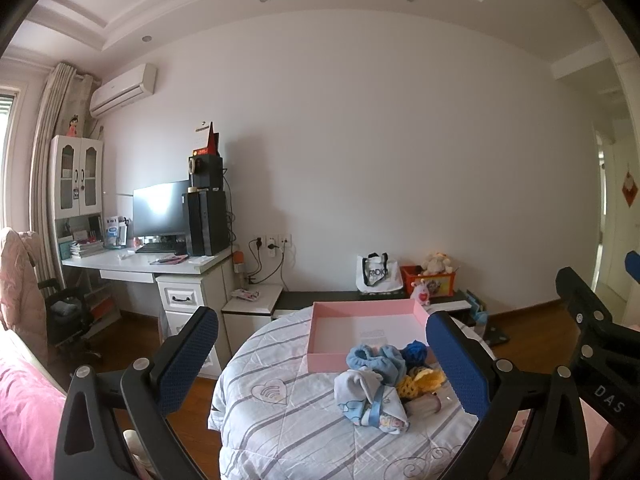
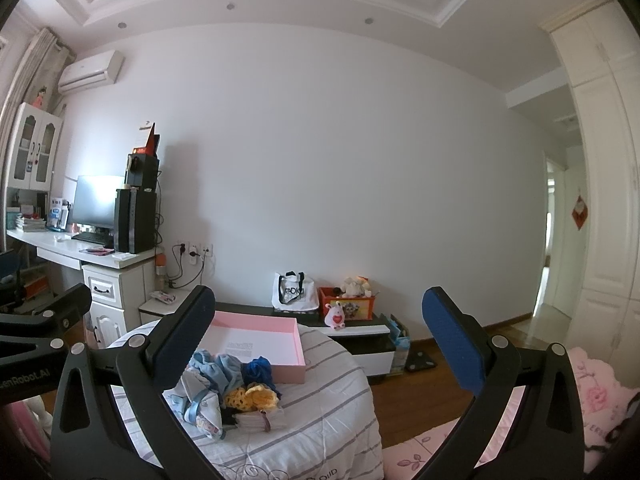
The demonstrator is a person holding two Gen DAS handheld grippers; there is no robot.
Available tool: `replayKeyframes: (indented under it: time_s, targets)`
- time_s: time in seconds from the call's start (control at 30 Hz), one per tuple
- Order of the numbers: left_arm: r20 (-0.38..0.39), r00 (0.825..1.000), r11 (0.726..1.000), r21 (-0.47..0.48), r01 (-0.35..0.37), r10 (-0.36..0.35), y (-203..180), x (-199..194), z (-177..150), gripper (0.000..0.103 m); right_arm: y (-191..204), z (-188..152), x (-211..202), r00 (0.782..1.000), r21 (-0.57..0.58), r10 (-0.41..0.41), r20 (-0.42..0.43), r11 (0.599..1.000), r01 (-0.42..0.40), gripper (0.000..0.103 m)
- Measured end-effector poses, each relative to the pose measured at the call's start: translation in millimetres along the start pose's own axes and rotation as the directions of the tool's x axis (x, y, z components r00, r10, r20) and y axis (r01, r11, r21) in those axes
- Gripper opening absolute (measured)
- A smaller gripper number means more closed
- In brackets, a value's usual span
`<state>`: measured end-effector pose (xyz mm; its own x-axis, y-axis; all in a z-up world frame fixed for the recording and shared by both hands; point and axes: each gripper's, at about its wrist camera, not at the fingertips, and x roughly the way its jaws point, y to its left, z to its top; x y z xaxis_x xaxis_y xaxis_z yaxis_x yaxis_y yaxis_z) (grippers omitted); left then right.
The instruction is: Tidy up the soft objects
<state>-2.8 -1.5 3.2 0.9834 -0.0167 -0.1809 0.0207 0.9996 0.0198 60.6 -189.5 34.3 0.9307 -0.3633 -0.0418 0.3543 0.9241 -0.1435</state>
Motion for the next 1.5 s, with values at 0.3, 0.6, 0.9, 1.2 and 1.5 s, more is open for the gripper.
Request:
replayKeyframes:
  time_s: [0.3, 0.6, 0.9, 1.2, 1.5]
  targets:
    - [0.001, 1.000, 1.000, -0.001, 0.001, -0.001, 0.4, -0.2, -0.2, 0.103, 3.1, 1.8, -3.6, 1.000, -0.007, 0.006, -0.001, 1.000, -0.006, 0.103]
    - [-0.001, 1.000, 1.000, -0.002, 0.001, -0.001, 0.5, -0.3, -0.4, 0.103, 1.9, 5.0, -5.4, 1.000, -0.008, 0.011, 0.001, 1.000, -0.011, 0.103]
    - [-0.002, 1.000, 1.000, -0.003, 0.000, 0.000, 0.2, 0.1, -0.6, 0.103, 2.3, 4.1, -5.2, 1.000, -0.009, 0.010, 0.001, 1.000, -0.010, 0.103]
    - [-0.004, 1.000, 1.000, -0.005, 0.000, 0.000, -0.6, 0.4, -0.4, 0.103, 2.3, 4.0, -5.1, 1.000, -0.009, 0.010, 0.000, 1.000, -0.010, 0.103]
    - [-0.007, 1.000, 1.000, -0.005, -0.002, 0.002, -1.6, 0.4, -0.4, 0.103, 1.8, 3.3, -5.1, 1.000, -0.010, 0.011, -0.002, 1.000, -0.011, 0.103]
